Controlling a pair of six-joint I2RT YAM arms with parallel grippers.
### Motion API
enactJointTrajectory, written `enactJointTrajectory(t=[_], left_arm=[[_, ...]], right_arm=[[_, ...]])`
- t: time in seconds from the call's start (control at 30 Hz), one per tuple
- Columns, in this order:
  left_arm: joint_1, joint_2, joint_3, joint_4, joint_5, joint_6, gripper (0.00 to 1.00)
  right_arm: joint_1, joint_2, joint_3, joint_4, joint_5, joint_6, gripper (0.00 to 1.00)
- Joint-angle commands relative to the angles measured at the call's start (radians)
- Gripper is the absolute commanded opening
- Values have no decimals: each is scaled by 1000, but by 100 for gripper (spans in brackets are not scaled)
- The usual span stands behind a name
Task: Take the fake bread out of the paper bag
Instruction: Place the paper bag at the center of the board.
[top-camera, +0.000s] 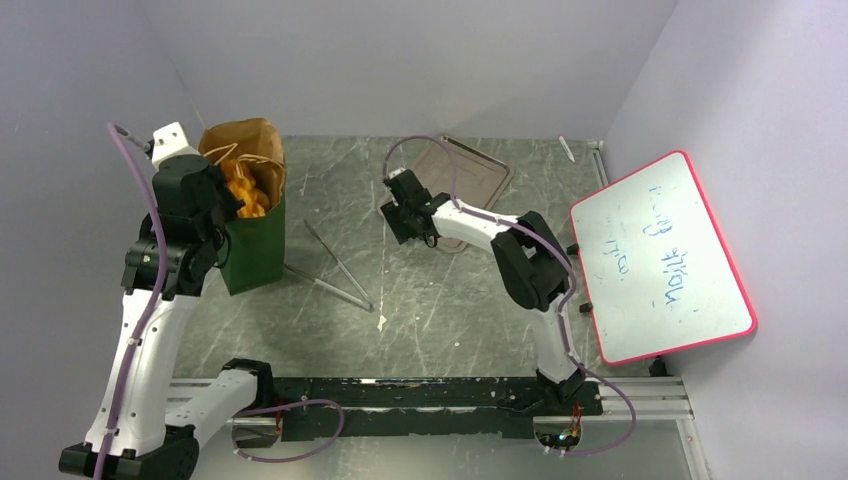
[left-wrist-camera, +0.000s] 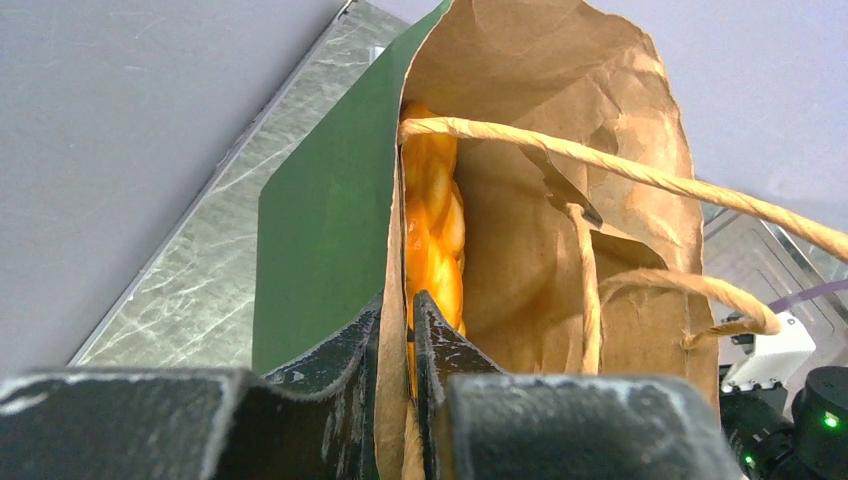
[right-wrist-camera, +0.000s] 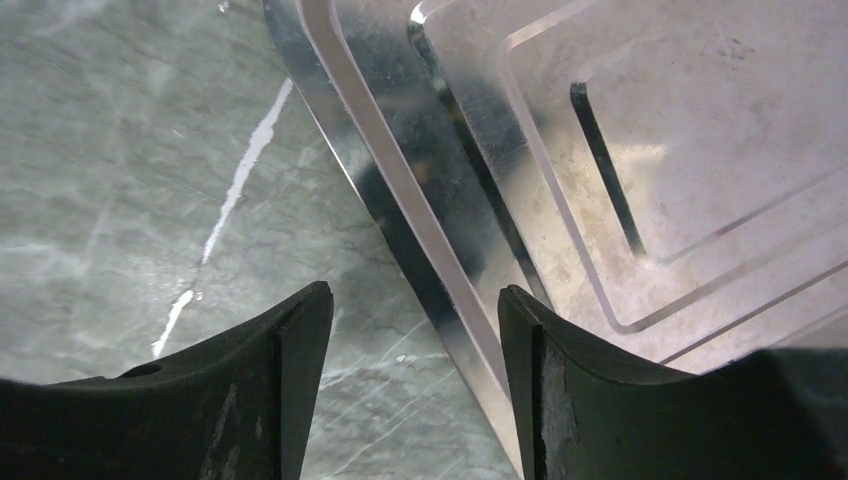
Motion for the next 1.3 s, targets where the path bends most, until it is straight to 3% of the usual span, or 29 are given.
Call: enactJointTrajectory(t=[0.0,0.2,0.27,0.43,0.67,1.27], left_arm=[[-3,-26,-3,46,-12,-11,7],[-3,-22,-4,49,-9,-4,7],[-3,-21,-4,52,-8,0,7],[-3,-15,-5,56,-8,9,7],[-3,-11,-9,60,-4,18,7],[-3,-16,-12,40,-8,19,7]], right_arm=[[-2,44,31,35,31,-105,63],[-7,93,28,57,12,-125,62],[-8,110,35,53,-4,-111,55],[-12,185,104,-8,-41,-24,28],[-54,262,212,-73,-75,86,24],[-146,576,812,-342,-92,343,6]])
